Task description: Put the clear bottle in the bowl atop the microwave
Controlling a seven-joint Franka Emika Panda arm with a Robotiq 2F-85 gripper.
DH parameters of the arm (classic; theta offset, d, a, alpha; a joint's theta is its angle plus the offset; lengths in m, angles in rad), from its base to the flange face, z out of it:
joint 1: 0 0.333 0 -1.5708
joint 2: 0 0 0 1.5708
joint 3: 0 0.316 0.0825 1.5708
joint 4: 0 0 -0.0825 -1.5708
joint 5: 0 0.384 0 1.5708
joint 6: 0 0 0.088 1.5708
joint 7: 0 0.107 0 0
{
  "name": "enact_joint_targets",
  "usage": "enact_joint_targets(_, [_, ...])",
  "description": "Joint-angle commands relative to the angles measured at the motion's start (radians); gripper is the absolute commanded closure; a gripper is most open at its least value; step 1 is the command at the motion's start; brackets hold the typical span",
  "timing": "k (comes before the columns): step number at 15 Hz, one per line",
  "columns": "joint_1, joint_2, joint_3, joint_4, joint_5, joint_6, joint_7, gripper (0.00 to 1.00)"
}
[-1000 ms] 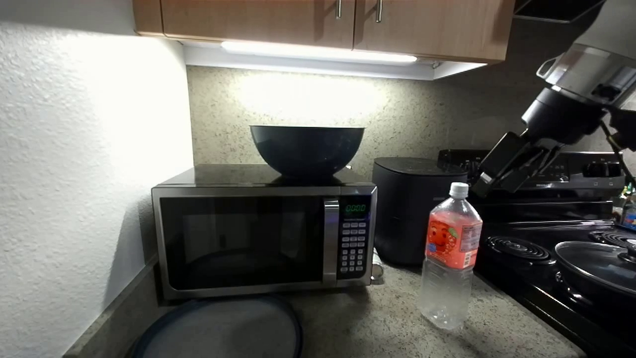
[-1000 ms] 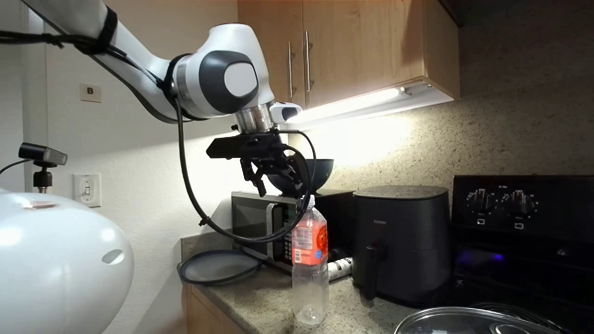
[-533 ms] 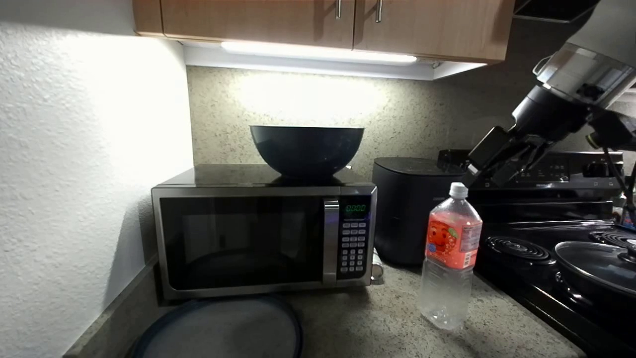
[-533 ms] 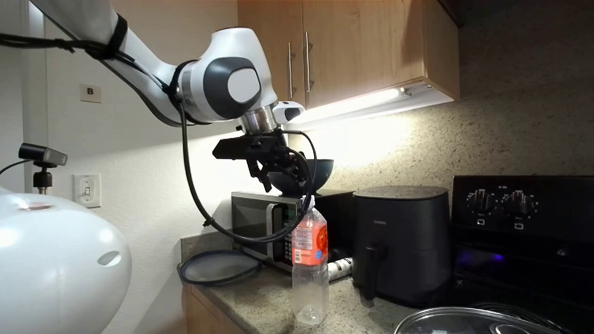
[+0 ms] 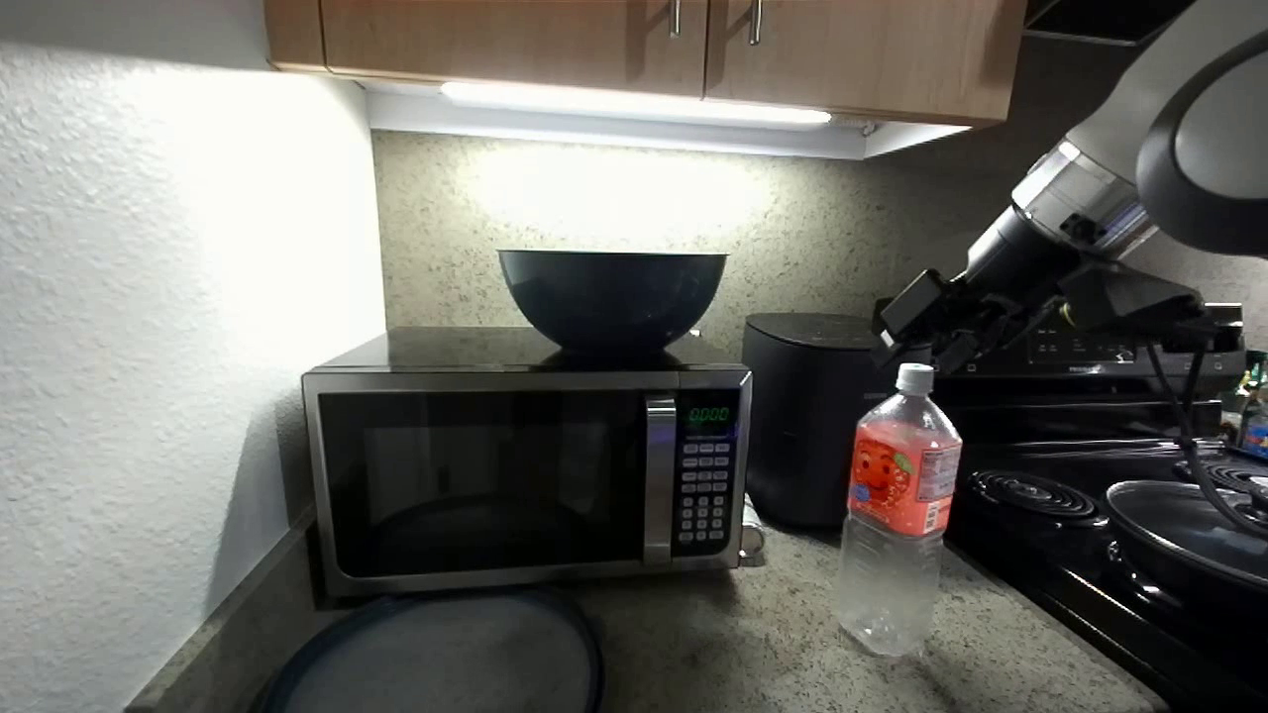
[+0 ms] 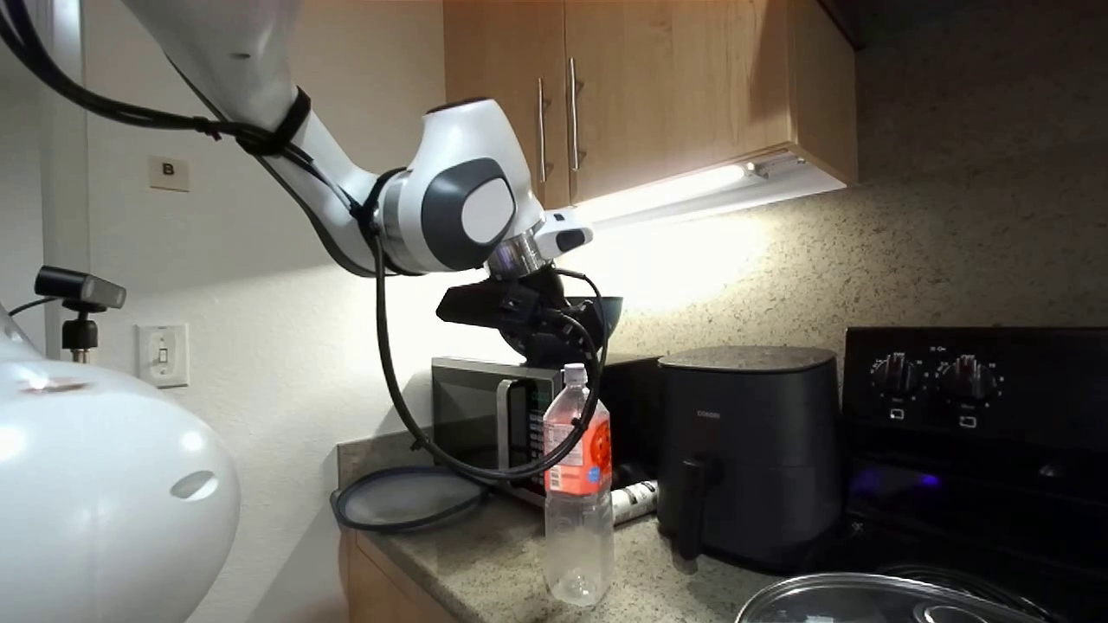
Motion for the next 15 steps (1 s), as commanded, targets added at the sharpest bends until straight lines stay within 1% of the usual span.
enact_joint_targets(1, [0.003, 0.006, 0.001, 0.004, 0.017, 0.001, -0.014, 0.00])
enact_joint_targets(4, [-0.009, 0.027, -0.004, 0.014, 0.019, 0.012, -0.005, 0.00])
enact_joint_targets(8, [-0.027, 0.036, -0.006, 0.015, 0.014, -0.008, 0.005, 0.00])
enact_joint_targets(12, [-0.013, 0.050, -0.023, 0.018, 0.027, -0.022, -0.008, 0.00])
enact_joint_targets(13, [-0.013, 0.053, -0.025, 0.018, 0.028, -0.025, -0.008, 0.20])
enact_joint_targets(15, [-0.009, 0.058, -0.031, 0.019, 0.030, -0.029, -0.013, 0.32])
